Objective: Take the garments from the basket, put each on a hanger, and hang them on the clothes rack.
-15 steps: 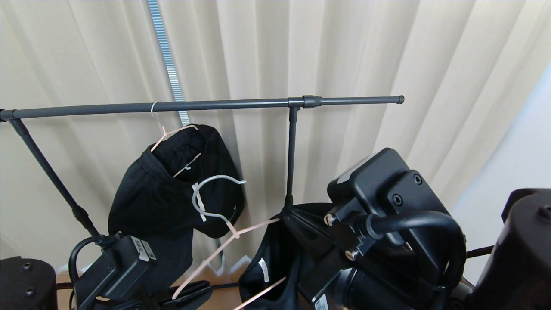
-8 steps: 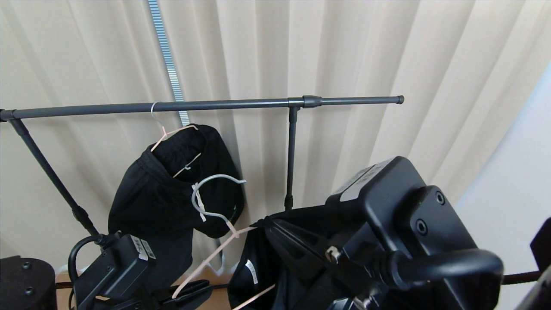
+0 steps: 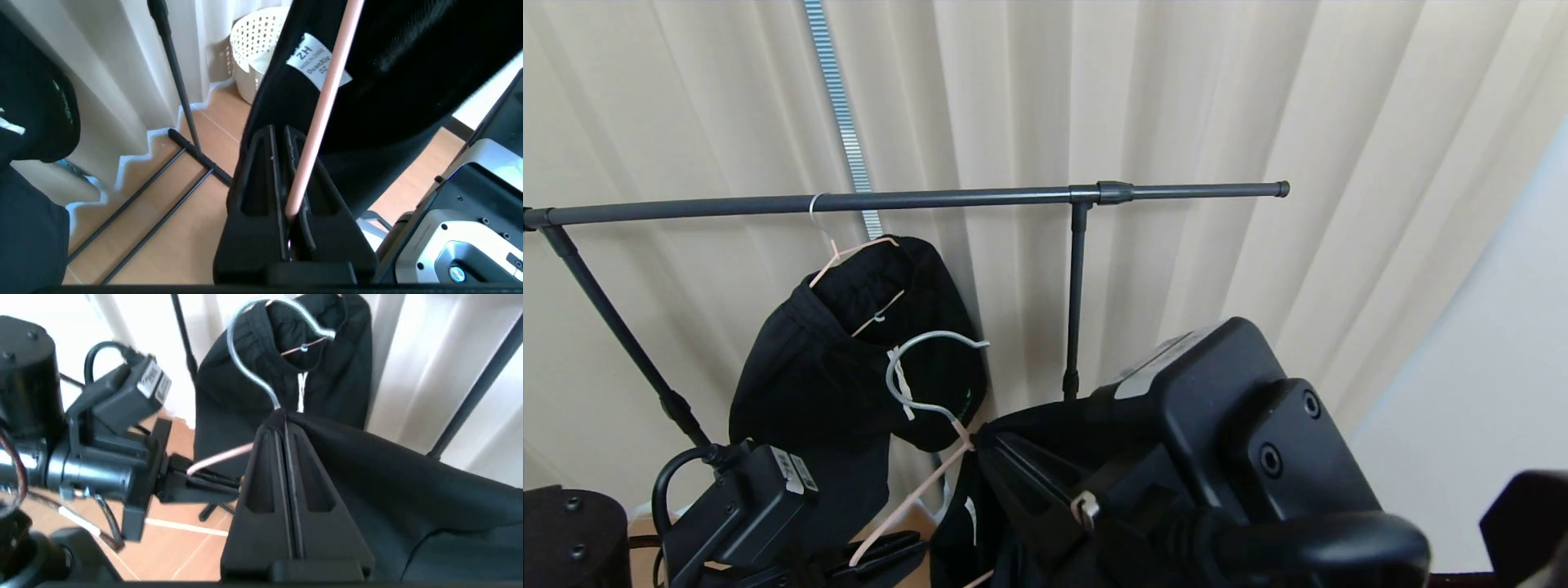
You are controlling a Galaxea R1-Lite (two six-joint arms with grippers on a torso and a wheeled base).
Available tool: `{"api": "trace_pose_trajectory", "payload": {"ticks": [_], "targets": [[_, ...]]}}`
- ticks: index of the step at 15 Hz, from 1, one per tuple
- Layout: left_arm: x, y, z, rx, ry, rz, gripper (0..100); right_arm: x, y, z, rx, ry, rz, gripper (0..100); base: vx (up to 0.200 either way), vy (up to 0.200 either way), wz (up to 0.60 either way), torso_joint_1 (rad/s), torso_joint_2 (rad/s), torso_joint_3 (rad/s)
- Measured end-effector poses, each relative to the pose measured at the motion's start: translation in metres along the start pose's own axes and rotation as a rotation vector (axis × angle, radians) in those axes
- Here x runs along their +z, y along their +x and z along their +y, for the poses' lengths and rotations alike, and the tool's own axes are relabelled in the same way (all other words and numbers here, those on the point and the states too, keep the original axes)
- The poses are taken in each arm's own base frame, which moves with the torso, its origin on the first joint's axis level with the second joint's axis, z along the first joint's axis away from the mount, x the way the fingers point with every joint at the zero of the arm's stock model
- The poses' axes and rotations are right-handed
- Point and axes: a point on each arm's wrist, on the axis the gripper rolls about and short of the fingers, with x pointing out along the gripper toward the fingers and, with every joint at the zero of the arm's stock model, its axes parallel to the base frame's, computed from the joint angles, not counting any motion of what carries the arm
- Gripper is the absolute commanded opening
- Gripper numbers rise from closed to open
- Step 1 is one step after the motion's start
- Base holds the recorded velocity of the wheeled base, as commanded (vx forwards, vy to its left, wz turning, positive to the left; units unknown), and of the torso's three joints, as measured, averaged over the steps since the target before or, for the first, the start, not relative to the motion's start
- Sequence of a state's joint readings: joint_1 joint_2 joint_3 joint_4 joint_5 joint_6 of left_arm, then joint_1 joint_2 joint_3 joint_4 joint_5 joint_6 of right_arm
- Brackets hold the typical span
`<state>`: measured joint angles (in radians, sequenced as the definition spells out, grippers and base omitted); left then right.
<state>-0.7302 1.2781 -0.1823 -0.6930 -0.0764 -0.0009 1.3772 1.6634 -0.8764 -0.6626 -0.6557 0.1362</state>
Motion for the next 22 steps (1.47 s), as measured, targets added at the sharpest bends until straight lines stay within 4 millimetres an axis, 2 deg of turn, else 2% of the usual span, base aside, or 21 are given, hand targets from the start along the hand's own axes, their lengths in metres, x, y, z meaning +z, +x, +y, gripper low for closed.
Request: {"api": "trace_pose_trajectory", "payload": {"ticks": [7, 8, 15, 22], "targets": [[0.004, -0.004, 0.0, 0.0, 0.003, -0.041, 0, 0.0, 0.007, -0.003, -0.05, 0.002, -0.004, 0, 0.0, 0.0, 0.0, 0.0, 0.0, 0.0], [0.004, -0.005, 0.0, 0.0, 0.003, -0.043, 0, 0.0, 0.008, -0.004, -0.052, 0.002, -0.004, 100, 0.0, 0.0, 0.0, 0.0, 0.0, 0.0], [0.007, -0.01, -0.001, -0.001, 0.007, -0.074, 0, 0.006, 0.015, -0.021, -0.113, -0.002, -0.017, 100, 0.0, 0.0, 0.0, 0.0, 0.0, 0.0], [0.01, -0.015, 0.001, 0.01, 0.005, -0.105, 0, 0.009, 0.016, -0.028, -0.134, -0.008, -0.022, 100, 0.0, 0.0, 0.0, 0.0, 0.0, 0.0]]}}
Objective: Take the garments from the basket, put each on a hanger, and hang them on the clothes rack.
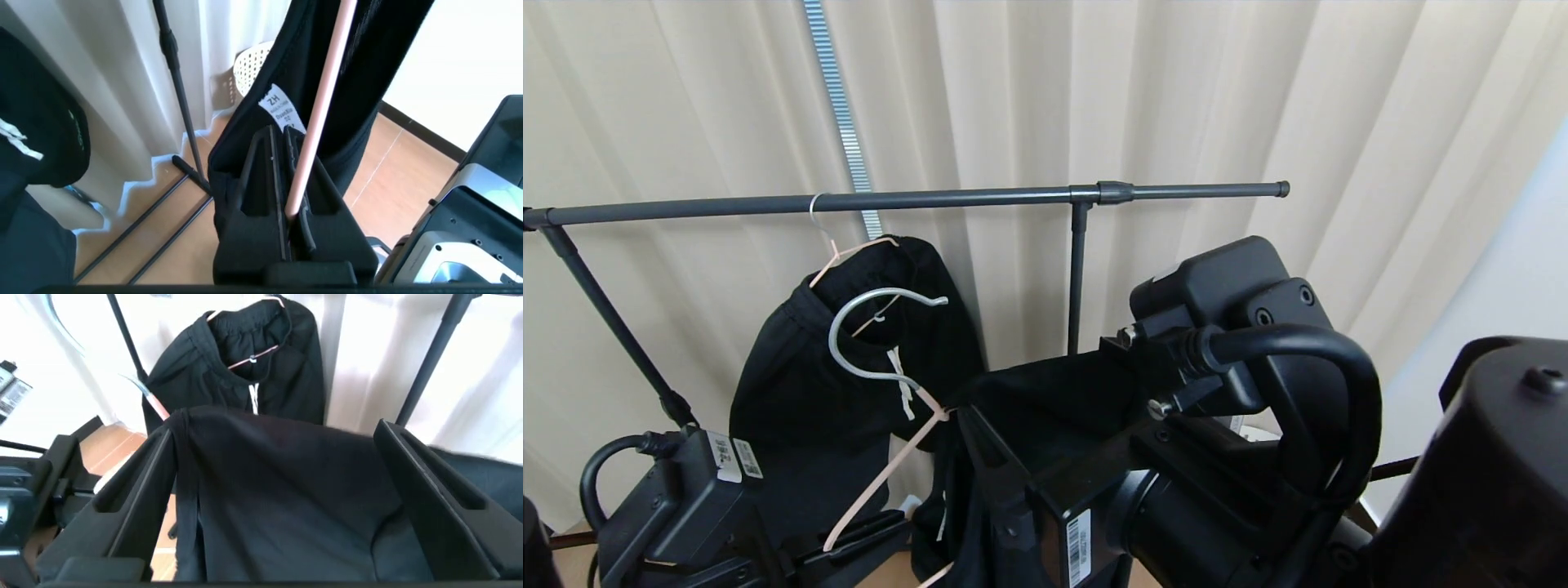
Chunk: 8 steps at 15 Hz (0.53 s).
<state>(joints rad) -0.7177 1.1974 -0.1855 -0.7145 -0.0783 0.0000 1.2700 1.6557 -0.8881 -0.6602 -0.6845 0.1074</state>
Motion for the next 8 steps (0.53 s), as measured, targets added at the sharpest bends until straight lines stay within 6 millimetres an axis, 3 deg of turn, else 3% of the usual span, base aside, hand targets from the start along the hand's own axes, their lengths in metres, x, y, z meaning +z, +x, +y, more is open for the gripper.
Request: {"api": "trace_pose_trajectory", "payload": {"ticks": [8], "targets": [[0.004, -0.004, 0.005, 0.034, -0.008, -0.034, 0, -0.012, -0.005, -0.005, 0.006, -0.108, 0.035, 100, 0.0, 0.0, 0.0, 0.0, 0.0, 0.0]]}}
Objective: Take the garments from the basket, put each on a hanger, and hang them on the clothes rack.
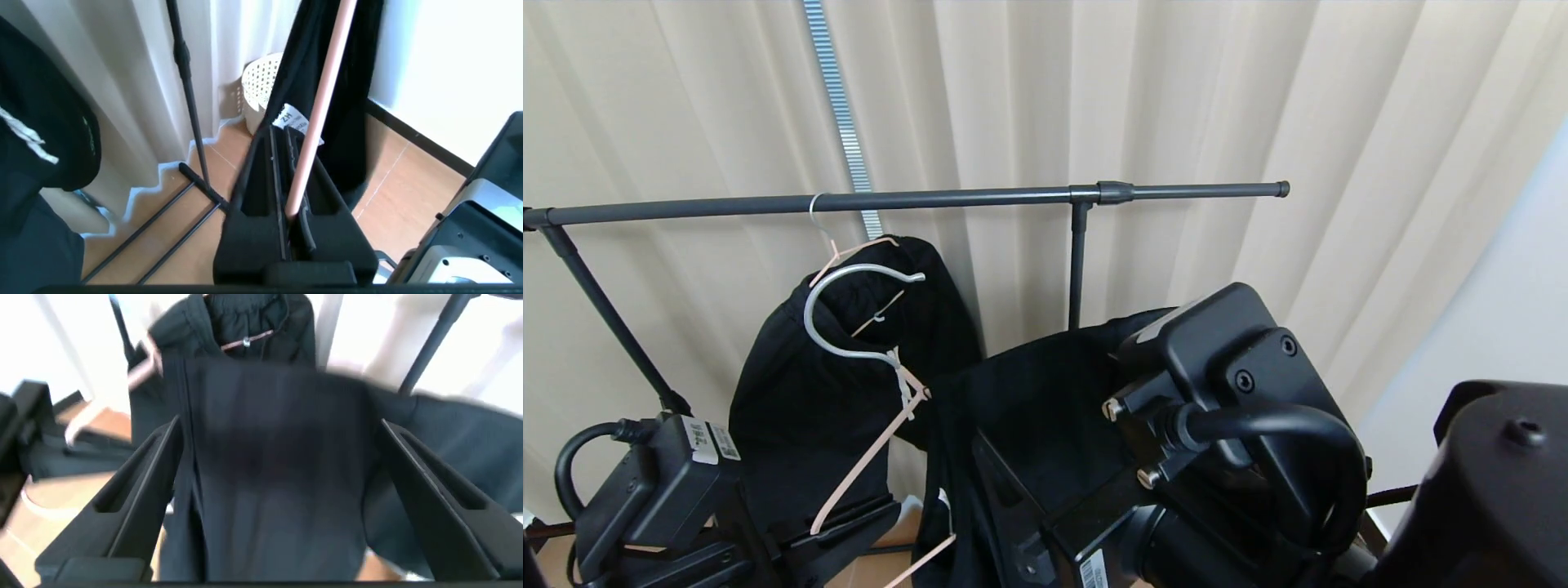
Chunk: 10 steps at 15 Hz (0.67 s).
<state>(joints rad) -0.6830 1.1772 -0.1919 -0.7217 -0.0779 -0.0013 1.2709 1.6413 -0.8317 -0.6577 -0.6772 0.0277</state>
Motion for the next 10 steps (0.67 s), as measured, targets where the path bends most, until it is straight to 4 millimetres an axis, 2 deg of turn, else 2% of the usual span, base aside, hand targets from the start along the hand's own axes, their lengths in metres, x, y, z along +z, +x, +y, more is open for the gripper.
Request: {"api": "trace_pose_trajectory", "payload": {"ticks": [6, 10], "targets": [[-0.002, 0.0, 0.003, 0.014, -0.005, 0.009, 0, -0.014, -0.014, -0.012, 0.062, -0.175, 0.038, 100, 0.0, 0.0, 0.0, 0.0, 0.0, 0.0], [-0.01, 0.0, 0.002, -0.051, 0.017, 0.043, 0, -0.019, -0.022, -0.051, 0.115, -0.316, 0.126, 100, 0.0, 0.0, 0.0, 0.0, 0.0, 0.0]]}}
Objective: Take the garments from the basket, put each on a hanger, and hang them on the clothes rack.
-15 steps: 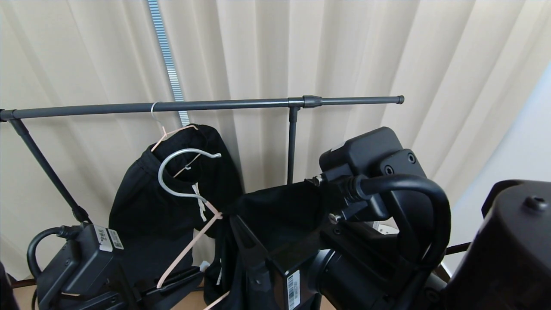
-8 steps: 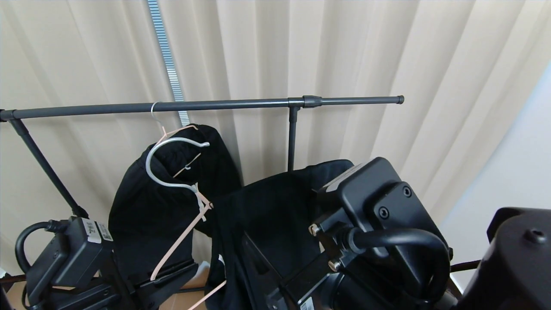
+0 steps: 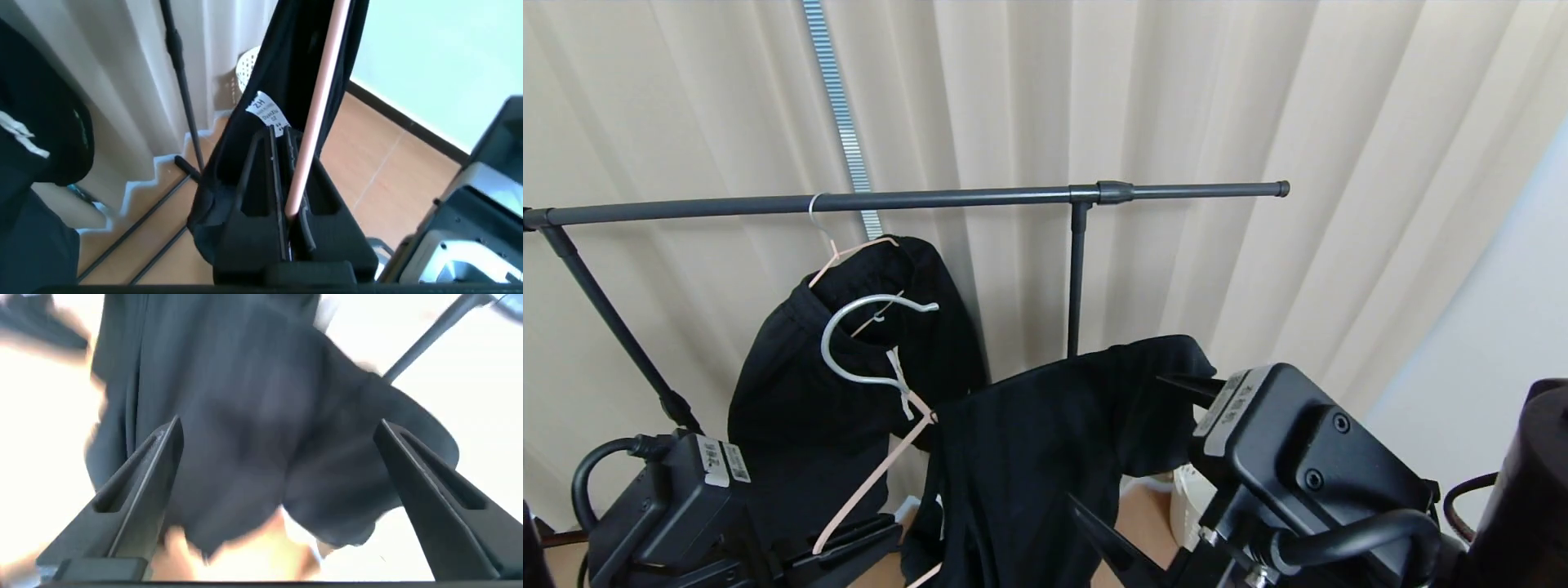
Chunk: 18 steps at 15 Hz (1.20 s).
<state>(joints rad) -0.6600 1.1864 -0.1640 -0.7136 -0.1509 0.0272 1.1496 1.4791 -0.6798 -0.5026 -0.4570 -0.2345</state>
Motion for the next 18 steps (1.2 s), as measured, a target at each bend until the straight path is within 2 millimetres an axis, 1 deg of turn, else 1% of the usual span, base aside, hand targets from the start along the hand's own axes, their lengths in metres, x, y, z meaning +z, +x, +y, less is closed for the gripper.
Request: {"api": "trace_pose_trajectory", "payload": {"ticks": [2, 3, 6, 9, 10, 12, 15, 18], "targets": [[-0.008, 0.0, -0.001, -0.032, 0.029, 0.035, 0, -0.009, -0.012, -0.015, 0.073, -0.037, 0.098, 100, 0.0, 0.0, 0.0, 0.0, 0.0, 0.0], [-0.012, 0.0, -0.002, -0.041, 0.057, 0.052, 0, -0.011, -0.019, -0.025, 0.15, -0.046, 0.145, 100, 0.0, 0.0, 0.0, 0.0, 0.0, 0.0], [-0.021, 0.0, -0.006, -0.101, 0.075, 0.086, 0, -0.007, -0.036, -0.055, 0.323, -0.016, 0.165, 100, 0.0, 0.0, 0.0, 0.0, 0.0, 0.0], [-0.027, -0.001, -0.011, -0.149, 0.087, 0.107, 0, -0.007, -0.043, -0.074, 0.523, 0.015, 0.145, 100, 0.0, 0.0, 0.0, 0.0, 0.0, 0.0], [-0.028, -0.001, -0.013, -0.163, 0.1, 0.111, 0, -0.007, -0.042, -0.079, 0.575, 0.027, 0.139, 100, 0.0, 0.0, 0.0, 0.0, 0.0, 0.0], [-0.032, -0.002, -0.015, -0.187, 0.129, 0.126, 0, -0.011, -0.034, -0.087, 0.624, 0.01, 0.148, 100, 0.0, 0.0, 0.0, 0.0, 0.0, 0.0], [-0.035, -0.002, -0.019, -0.213, 0.141, 0.139, 0, -0.019, -0.018, -0.087, 0.644, -0.006, 0.195, 100, 0.0, 0.0, 0.0, 0.0, 0.0, 0.0], [-0.036, -0.003, -0.02, -0.224, 0.147, 0.143, 0, -0.025, -0.006, -0.085, 0.663, 0.003, 0.234, 100, 0.0, 0.0, 0.0, 0.0, 0.0, 0.0]]}}
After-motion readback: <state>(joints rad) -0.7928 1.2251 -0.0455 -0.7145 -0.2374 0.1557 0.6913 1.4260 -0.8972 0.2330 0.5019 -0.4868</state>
